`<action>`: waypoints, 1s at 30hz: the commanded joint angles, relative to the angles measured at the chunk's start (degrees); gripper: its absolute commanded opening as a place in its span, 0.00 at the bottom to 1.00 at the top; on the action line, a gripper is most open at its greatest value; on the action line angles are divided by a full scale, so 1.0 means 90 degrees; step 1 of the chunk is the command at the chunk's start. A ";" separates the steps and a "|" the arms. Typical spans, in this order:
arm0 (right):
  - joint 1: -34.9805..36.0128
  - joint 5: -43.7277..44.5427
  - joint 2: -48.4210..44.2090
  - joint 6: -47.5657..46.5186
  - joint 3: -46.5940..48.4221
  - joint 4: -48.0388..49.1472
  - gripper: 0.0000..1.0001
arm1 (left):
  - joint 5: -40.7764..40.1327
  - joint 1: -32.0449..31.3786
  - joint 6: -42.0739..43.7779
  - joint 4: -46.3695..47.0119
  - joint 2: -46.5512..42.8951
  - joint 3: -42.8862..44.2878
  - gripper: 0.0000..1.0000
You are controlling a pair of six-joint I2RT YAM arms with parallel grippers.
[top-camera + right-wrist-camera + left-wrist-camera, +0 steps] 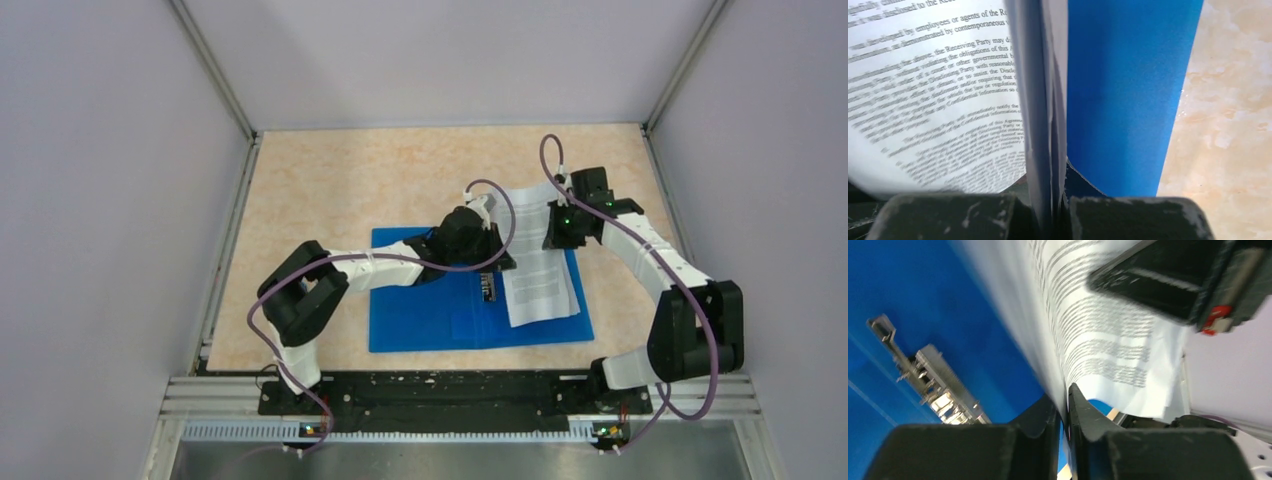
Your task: Put the files into the folder
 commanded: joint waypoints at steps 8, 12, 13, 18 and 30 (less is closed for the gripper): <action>0.0358 0.0458 0.0245 -0.0552 -0.0453 0.0588 0.00 | -0.0898 0.0087 0.0173 -0.1367 -0.0368 -0.0021 0.41; 0.0373 0.0434 0.0404 -0.0590 -0.0597 0.0796 0.00 | -0.0872 0.0292 0.0379 -0.1647 -0.0516 -0.0130 0.42; 0.0366 0.0439 0.0413 -0.0605 -0.0645 0.0861 0.00 | -0.0865 0.0327 0.0406 -0.1705 -0.0538 -0.0142 0.42; 0.0369 0.0687 0.0416 -0.0592 -0.0764 0.0961 0.00 | -0.0925 0.0393 0.0571 -0.1872 -0.0638 -0.0248 0.41; 0.0372 0.1060 0.0043 -0.0500 -0.1054 0.1022 0.00 | -0.1167 0.0520 0.1107 -0.2468 0.0137 0.0610 0.39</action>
